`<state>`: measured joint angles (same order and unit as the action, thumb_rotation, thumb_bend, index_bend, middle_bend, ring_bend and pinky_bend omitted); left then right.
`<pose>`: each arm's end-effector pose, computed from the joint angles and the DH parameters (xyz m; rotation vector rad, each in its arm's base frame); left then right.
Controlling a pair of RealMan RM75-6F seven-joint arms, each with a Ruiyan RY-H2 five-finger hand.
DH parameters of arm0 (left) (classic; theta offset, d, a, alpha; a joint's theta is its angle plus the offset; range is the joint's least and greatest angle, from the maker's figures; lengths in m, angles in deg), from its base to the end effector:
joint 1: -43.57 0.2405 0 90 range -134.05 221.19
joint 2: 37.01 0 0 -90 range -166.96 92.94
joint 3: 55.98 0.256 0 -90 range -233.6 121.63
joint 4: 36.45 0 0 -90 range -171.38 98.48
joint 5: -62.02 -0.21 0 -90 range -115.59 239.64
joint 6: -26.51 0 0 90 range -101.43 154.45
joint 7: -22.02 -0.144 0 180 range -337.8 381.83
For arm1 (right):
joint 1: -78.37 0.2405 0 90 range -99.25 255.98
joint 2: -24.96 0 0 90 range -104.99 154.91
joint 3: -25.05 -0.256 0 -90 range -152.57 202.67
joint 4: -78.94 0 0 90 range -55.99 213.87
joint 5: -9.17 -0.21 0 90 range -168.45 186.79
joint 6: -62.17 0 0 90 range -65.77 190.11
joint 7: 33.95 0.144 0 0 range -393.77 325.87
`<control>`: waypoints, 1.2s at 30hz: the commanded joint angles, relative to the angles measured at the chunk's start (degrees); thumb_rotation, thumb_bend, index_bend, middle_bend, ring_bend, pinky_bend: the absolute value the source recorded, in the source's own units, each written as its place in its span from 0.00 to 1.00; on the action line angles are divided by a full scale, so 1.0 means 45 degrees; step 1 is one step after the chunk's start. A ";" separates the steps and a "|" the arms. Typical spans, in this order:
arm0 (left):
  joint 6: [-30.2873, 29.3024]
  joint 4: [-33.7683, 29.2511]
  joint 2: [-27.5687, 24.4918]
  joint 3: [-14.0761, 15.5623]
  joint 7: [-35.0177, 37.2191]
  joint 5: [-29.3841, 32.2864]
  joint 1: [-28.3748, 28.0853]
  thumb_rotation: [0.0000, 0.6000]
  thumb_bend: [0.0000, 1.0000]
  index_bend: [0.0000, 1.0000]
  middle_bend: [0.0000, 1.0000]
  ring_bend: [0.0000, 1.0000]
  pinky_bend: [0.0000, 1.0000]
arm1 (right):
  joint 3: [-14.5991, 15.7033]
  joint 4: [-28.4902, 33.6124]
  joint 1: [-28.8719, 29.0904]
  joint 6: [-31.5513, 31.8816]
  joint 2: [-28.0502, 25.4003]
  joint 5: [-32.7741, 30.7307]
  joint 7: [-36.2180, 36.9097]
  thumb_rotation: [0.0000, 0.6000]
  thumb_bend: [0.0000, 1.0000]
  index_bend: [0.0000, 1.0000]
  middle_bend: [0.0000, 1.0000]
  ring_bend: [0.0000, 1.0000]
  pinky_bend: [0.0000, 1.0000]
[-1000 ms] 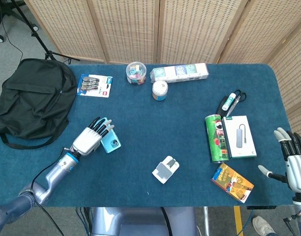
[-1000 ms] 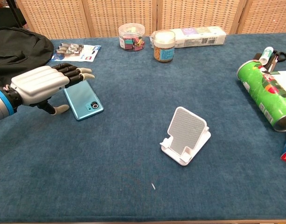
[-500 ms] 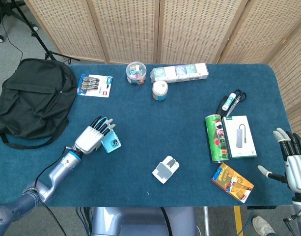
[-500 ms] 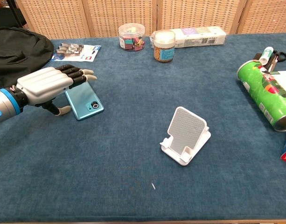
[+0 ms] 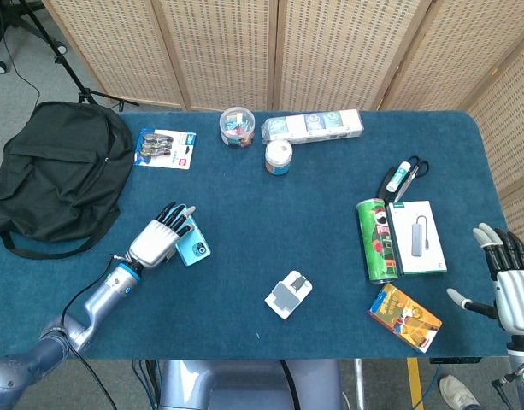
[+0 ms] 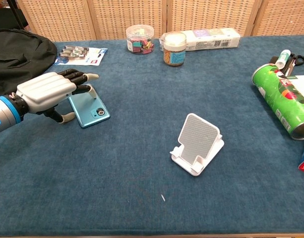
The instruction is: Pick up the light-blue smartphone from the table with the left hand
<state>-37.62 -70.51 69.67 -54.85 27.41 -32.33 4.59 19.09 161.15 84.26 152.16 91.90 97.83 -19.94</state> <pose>-0.2391 0.3556 -0.0529 -2.0303 -0.4846 -0.8555 -0.3211 -0.1987 0.1770 1.3150 -0.8555 1.1259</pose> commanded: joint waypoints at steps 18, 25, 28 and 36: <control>-0.0043 0.0546 0.0443 -0.0600 -0.0837 0.0271 -0.1156 1.00 0.74 0.54 0.00 0.00 0.00 | 0.0033 -0.0017 0.0054 -0.0265 -0.0011 -0.0094 0.0045 1.00 0.00 0.00 0.00 0.00 0.00; 0.0575 0.0688 0.1068 -0.1445 -0.1712 0.0992 -0.2009 1.00 0.58 0.11 0.00 0.00 0.00 | 0.0002 -0.0071 0.0082 -0.0397 -0.0024 -0.0212 0.0159 1.00 0.00 0.00 0.00 0.00 0.00; 0.0533 0.0593 0.1159 -0.1629 -0.1808 0.1170 -0.2129 1.00 0.55 0.02 0.00 0.00 0.00 | -0.0006 -0.0083 0.0077 -0.0418 -0.0038 -0.0246 0.0213 1.00 0.00 0.00 0.00 0.00 0.00; -0.1399 -0.2393 -0.0524 -0.1906 -0.1383 0.1520 -0.1030 1.00 0.42 0.00 0.00 0.00 0.00 | -0.0016 -0.0075 0.0054 -0.0365 -0.0083 -0.0221 0.0317 1.00 0.00 0.00 0.00 0.00 0.00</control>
<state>-40.30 -74.29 71.70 -62.97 20.30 -26.41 -3.06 19.00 160.79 84.51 150.49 91.54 96.80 -18.53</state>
